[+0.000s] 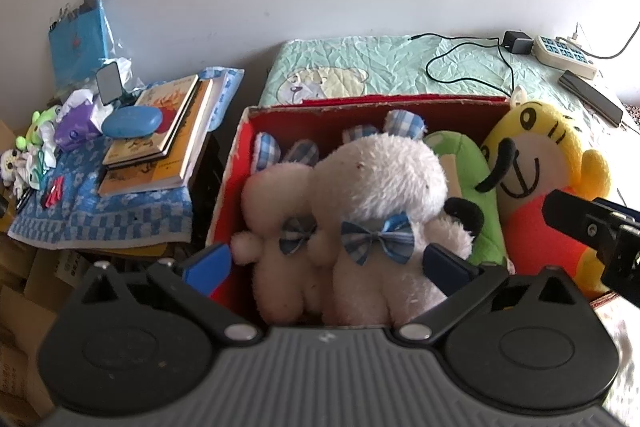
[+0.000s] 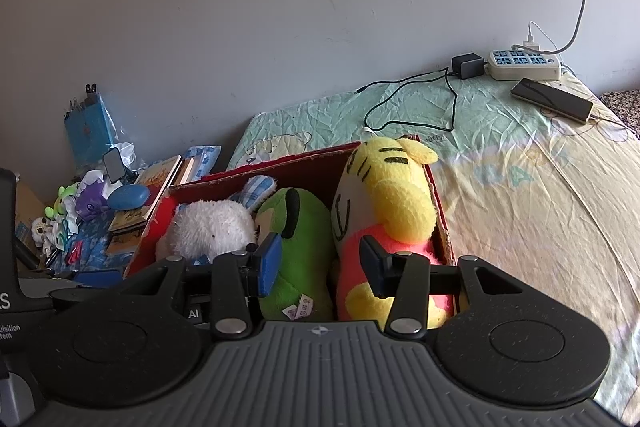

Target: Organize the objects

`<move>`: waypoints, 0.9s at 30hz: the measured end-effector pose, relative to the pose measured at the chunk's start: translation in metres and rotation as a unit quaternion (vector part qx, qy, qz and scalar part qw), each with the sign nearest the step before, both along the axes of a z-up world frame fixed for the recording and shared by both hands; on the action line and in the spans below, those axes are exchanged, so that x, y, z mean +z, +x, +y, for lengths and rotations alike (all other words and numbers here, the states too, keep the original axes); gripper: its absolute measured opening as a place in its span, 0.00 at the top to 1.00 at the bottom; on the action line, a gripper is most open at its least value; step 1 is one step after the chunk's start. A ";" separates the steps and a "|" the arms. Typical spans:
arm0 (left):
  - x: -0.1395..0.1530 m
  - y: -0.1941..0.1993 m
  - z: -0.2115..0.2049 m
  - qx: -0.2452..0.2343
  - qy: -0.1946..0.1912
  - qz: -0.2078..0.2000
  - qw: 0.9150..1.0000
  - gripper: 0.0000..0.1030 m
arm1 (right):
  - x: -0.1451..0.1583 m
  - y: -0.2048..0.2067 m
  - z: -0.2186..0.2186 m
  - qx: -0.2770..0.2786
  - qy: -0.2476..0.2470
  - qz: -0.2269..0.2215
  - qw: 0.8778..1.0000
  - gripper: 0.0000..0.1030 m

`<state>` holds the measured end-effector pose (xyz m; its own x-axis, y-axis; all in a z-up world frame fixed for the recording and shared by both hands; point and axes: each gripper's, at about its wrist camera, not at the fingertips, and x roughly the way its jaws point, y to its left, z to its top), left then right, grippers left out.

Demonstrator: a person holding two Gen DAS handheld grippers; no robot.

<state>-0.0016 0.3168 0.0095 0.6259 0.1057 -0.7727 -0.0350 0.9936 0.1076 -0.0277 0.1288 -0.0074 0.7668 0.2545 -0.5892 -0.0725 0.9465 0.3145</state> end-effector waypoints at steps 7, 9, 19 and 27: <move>-0.001 0.000 0.000 0.001 -0.001 0.002 1.000 0.00 | -0.002 0.000 0.000 0.002 0.001 0.003 1.000 0.54; -0.002 0.000 -0.001 0.001 -0.001 0.003 1.000 0.00 | -0.002 0.001 0.000 0.001 0.002 0.003 1.000 0.54; -0.004 0.001 -0.002 0.001 0.002 0.006 1.000 0.00 | -0.002 0.001 -0.002 0.000 0.003 0.004 1.000 0.54; -0.005 0.000 -0.004 0.001 0.005 0.007 1.000 0.00 | -0.004 0.000 -0.004 -0.001 0.002 0.005 1.000 0.54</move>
<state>-0.0011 0.3129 0.0050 0.6144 0.1137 -0.7808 -0.0347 0.9925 0.1172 -0.0279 0.1248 -0.0109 0.7608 0.2561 -0.5963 -0.0680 0.9453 0.3191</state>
